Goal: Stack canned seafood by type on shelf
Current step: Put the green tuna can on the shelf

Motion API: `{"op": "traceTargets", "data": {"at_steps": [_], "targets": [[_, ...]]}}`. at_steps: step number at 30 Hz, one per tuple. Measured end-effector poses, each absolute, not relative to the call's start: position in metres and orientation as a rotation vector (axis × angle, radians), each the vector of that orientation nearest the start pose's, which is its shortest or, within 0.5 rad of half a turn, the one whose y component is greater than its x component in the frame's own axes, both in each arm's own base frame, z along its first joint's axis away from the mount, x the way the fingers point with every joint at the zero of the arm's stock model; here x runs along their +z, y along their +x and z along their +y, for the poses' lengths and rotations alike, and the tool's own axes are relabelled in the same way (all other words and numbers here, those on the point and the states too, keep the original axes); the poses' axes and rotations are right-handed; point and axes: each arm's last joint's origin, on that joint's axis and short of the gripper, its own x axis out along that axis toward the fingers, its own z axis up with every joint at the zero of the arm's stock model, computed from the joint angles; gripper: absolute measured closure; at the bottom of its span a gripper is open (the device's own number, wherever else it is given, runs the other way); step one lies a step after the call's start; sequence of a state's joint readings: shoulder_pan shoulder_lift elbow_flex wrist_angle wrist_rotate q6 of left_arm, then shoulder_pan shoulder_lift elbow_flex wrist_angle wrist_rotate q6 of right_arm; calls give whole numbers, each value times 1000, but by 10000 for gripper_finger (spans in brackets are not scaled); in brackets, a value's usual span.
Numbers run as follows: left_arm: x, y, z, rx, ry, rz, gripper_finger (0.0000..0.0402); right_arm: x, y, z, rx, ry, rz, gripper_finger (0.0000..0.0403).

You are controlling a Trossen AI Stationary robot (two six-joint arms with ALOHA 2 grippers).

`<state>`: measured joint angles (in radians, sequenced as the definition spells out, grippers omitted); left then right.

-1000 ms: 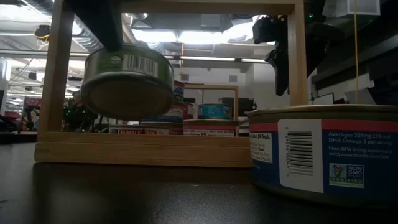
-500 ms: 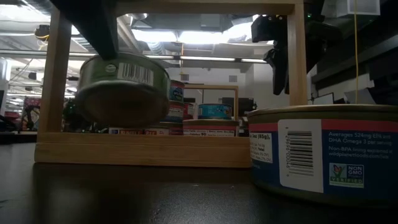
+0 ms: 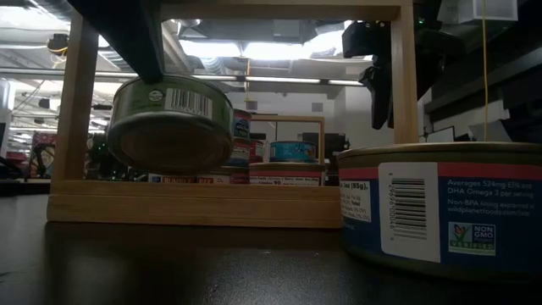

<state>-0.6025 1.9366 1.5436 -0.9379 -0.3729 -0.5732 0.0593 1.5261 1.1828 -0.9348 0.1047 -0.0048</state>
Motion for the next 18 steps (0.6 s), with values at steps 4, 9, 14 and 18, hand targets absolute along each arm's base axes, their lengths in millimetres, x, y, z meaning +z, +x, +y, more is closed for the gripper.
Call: {"op": "traceTargets", "data": {"at_steps": [4,9,14,18], "targets": [[219,324,-210,153,126,1157,401,249,287,14,-36,-109,1274,166],[219,325,-209,170,134,1149,401,249,287,14,-36,-109,1274,166],[219,325,-208,178,146,1145,394,249,287,14,-36,-109,1274,166],[218,325,-208,185,166,1139,368,249,287,14,-36,-109,1274,166]]}}
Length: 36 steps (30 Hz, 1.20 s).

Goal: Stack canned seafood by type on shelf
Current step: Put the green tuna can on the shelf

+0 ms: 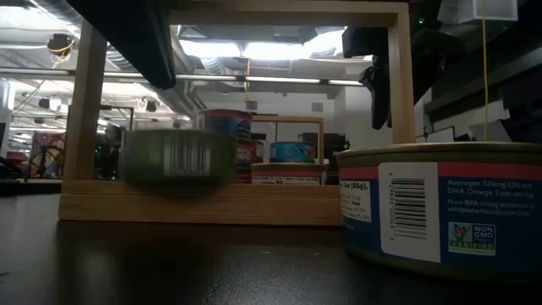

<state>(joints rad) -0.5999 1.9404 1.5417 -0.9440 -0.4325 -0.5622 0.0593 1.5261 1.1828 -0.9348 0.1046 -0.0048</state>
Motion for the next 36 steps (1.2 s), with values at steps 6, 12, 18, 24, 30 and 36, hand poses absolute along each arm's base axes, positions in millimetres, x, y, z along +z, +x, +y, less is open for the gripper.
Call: {"op": "traceTargets", "data": {"at_steps": [6,12,18,24,30,36], "targets": [[218,325,-208,184,188,1133,348,249,287,14,-36,-109,1274,166],[218,326,-208,186,177,1129,362,249,287,14,-36,-109,1274,166],[234,330,-212,164,134,1106,379,249,287,14,-36,-109,1274,166],[259,333,-220,110,144,1056,395,249,287,14,-36,-109,1275,166],[289,335,-222,58,185,1013,399,253,283,14,-36,-109,1273,166],[319,331,-214,55,198,1005,400,263,276,13,-36,-106,1236,166]]}}
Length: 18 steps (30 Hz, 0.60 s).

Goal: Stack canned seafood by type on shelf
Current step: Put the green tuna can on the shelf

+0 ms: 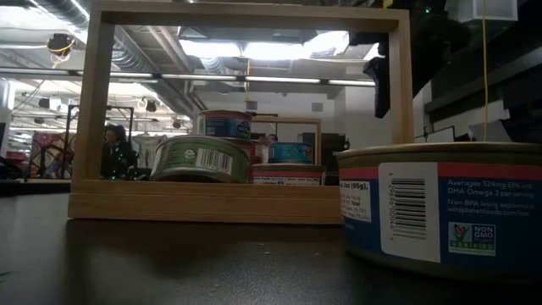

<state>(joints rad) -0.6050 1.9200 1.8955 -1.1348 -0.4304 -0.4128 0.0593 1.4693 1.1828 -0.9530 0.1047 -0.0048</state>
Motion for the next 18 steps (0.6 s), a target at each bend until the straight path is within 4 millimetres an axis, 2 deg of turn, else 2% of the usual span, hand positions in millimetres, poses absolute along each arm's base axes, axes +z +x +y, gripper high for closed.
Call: {"op": "traceTargets", "data": {"at_steps": [6,10,14,18], "targets": [[355,317,-178,117,162,993,401,270,272,13,-37,-104,1208,166],[368,313,-145,187,131,1023,401,270,272,13,-37,-104,1210,166],[369,316,-111,205,46,1133,401,270,272,13,-37,-104,1210,166],[356,324,-78,133,-85,1262,401,270,272,13,-36,-104,1211,166]]}}
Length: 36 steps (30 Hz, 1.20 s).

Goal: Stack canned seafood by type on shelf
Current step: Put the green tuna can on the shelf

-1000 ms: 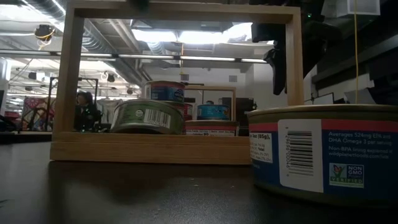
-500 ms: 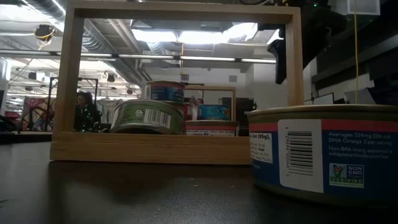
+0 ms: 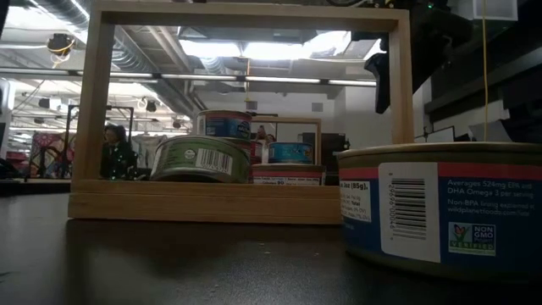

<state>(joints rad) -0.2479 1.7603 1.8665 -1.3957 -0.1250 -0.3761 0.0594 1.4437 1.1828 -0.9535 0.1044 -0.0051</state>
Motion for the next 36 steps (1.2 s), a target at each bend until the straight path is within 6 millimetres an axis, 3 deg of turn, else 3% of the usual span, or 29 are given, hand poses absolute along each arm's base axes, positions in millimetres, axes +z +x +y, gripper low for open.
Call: {"op": "traceTargets", "data": {"at_steps": [5,11,19,36], "targets": [[327,334,-48,-6,-206,1353,401,269,269,13,-35,-108,1244,166],[288,346,-33,-153,-307,1321,401,268,265,13,-34,-112,1282,166],[245,343,-33,-237,-418,1356,401,268,265,13,-19,-133,1282,166],[195,338,-37,-278,-504,1297,401,268,265,13,-16,-136,1282,166]]}}
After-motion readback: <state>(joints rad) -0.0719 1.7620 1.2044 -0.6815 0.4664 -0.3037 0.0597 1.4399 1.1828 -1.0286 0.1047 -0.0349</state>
